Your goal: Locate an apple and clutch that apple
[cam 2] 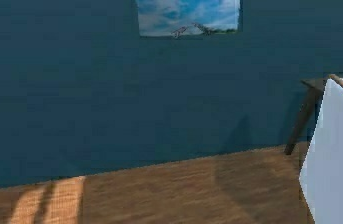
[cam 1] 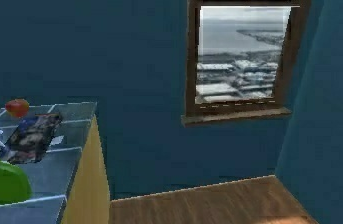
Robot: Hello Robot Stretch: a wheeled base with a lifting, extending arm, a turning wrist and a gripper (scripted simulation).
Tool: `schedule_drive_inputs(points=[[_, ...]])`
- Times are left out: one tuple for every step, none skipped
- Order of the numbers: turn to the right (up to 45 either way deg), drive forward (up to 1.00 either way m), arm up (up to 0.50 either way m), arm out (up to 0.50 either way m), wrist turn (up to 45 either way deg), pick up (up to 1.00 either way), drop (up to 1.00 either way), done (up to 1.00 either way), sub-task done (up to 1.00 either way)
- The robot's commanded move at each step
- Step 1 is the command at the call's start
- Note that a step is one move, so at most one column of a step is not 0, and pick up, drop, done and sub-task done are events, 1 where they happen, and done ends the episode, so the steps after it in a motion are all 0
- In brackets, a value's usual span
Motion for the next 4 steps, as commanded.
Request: schedule_drive_inputs(points=[[0.0,0.85,0.0,0.0,0.0,0.0,0.0,0.0,0.0],[-45.0,0.0,0.0,0.0,0.0,0.0,0.0,0.0,0.0],[-45.0,0.0,0.0,0.0,0.0,0.0,0.0,0.0,0.0],[-45.0,0.0,0.0,0.0,0.0,0.0,0.0,0.0,0.0]])
